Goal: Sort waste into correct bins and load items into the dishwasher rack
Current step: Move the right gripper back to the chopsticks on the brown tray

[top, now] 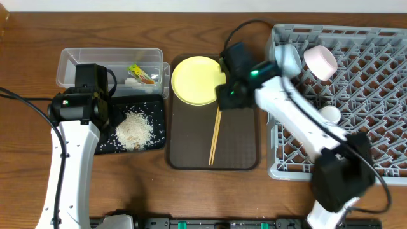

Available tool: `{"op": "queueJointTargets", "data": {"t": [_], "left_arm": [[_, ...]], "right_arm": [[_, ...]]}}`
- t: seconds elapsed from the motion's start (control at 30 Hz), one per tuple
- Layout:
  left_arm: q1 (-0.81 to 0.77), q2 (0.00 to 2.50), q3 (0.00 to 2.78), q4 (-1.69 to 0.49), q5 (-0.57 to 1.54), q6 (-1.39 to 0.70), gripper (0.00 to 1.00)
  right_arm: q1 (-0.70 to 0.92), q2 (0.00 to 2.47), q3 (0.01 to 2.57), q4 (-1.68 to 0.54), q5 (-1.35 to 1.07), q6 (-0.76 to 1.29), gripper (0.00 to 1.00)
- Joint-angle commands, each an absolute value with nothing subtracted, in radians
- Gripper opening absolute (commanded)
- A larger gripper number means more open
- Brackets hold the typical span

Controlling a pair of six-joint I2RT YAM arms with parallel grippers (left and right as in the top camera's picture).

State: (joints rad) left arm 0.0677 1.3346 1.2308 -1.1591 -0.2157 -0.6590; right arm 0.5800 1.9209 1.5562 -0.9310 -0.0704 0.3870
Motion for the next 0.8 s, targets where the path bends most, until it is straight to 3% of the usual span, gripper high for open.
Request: {"op": "queueJointTargets", "data": {"t": [0.0, 0.27, 0.77], "left_arm": [[0.072, 1.341, 1.234, -1.162, -0.221, -0.671, 0.77], [0.072, 1.341, 1.234, -1.162, -0.221, -0.671, 0.77], [0.072, 1.341, 1.234, -1.162, -0.221, -0.671, 0.76]], "right_arm": [[0.622, 1.988, 1.555, -0.94, -0.049, 0.519, 0.59], [0.658, 2.082, 1.555, -0.97, 0.021, 0.644, 0.59], [0.665, 2.084, 1.486, -0.941, 0.063, 0.676, 0.59]]}}
